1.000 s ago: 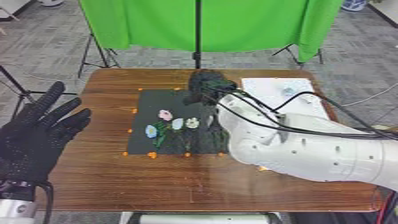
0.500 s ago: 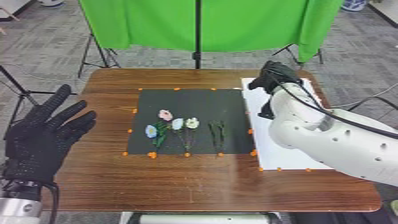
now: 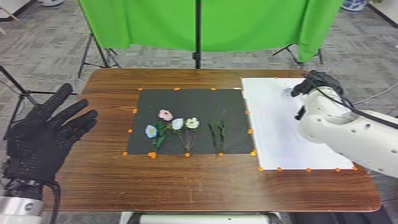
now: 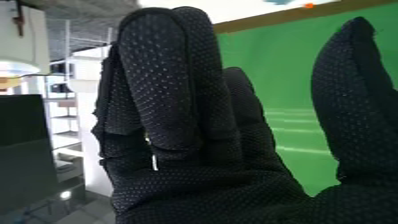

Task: Arrange flowers

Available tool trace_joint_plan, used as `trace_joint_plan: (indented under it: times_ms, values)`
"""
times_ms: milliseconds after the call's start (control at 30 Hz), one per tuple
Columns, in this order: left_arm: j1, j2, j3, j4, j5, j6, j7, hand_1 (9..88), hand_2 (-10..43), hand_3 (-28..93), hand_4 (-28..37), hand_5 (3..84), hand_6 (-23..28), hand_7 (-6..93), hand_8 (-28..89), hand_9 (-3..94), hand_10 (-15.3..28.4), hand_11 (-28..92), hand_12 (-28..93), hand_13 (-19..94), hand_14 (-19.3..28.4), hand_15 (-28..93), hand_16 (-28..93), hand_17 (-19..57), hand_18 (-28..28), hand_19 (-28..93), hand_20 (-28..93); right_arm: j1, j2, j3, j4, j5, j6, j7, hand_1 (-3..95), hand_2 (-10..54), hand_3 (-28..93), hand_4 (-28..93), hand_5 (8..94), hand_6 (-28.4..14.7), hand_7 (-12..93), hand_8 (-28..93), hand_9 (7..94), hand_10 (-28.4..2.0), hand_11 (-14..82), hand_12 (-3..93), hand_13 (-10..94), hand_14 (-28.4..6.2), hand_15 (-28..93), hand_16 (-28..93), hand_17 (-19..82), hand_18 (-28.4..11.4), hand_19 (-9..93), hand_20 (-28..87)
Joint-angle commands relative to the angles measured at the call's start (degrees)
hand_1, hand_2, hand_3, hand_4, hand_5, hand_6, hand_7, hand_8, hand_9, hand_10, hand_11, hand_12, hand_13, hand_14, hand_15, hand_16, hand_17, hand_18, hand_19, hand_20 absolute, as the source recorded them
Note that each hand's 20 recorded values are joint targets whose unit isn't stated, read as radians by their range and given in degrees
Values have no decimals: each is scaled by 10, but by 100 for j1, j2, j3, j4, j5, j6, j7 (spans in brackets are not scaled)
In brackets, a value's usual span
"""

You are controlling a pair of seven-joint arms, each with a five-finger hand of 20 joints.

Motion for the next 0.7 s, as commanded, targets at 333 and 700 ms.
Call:
trace_joint_plan:
  times_ms: [333,700]
  values:
    - [152,-25,91,17,0,11,178,210,69,753,-283,261,46,159,-110,239,179,200,123,168,267,473,-69,-106,243,530,341,-9,-192,186,960,281,-1006,-31,349,-95,706,-279,412,-14,101,-108,763,-169,207,137,791,-104,583,152,348,-246,858,56]
    - [116,-62,109,18,-12,4,192,210,69,753,-282,262,46,158,-110,239,179,200,123,169,266,473,-70,-105,243,531,342,-70,-374,17,1240,126,-1215,-552,457,-95,687,-282,611,51,138,-132,788,-111,189,143,787,-77,547,167,337,-222,815,45]
